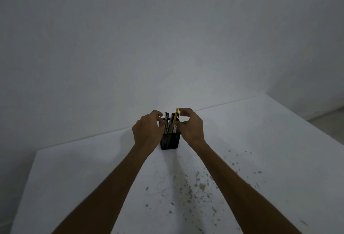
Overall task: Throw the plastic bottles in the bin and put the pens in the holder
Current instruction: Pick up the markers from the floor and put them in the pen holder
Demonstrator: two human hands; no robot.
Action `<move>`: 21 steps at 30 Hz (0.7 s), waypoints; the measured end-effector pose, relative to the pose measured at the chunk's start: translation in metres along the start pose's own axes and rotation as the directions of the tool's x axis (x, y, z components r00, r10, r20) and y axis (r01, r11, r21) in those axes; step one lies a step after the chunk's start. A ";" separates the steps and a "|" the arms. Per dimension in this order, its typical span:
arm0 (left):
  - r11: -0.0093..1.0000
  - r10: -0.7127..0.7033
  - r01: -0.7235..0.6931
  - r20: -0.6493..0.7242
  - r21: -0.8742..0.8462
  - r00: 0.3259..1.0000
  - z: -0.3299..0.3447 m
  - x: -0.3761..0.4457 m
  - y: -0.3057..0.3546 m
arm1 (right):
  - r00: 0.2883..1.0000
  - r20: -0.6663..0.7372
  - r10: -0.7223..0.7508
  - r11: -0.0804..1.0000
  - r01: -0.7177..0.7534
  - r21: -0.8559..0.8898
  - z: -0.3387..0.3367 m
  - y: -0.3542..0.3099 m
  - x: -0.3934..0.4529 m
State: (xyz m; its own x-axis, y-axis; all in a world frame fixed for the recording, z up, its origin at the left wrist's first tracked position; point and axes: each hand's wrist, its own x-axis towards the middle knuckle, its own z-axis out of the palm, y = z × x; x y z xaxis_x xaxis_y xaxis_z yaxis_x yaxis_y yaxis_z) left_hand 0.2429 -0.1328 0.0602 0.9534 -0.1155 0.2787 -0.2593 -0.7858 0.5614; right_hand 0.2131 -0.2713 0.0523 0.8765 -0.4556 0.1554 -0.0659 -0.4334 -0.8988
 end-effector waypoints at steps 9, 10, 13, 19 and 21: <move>1.000 0.012 -0.011 0.005 -0.021 1.000 -0.031 -0.059 -0.025 | 0.991 -0.132 0.018 0.999 -0.022 -0.028 -0.013 0.004 -0.073; 0.999 0.007 -0.007 0.009 -0.033 1.000 -0.035 -0.071 -0.029 | 0.993 -0.119 0.015 0.999 -0.020 -0.040 -0.010 0.004 -0.086; 0.999 0.033 -0.033 0.007 -0.041 0.999 -0.048 -0.109 -0.045 | 0.997 -0.082 -0.002 0.997 -0.004 -0.073 0.003 0.003 -0.131; 0.997 0.079 -0.080 -0.063 0.000 0.995 -0.076 -0.190 -0.101 | 0.996 -0.042 -0.074 0.995 0.071 -0.066 0.047 0.006 -0.223; 0.997 0.072 -0.073 -0.080 -0.002 0.994 -0.085 -0.221 -0.120 | 0.995 -0.026 -0.096 0.994 0.095 -0.059 0.061 0.008 -0.256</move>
State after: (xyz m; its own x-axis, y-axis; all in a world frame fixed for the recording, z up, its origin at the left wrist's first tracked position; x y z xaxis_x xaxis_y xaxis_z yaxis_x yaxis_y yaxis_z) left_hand 0.0500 0.0386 -0.0023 0.9168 -0.1232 0.3799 -0.3284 -0.7740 0.5414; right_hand 0.0171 -0.1112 -0.0199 0.8663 -0.4315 0.2516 -0.0107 -0.5197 -0.8543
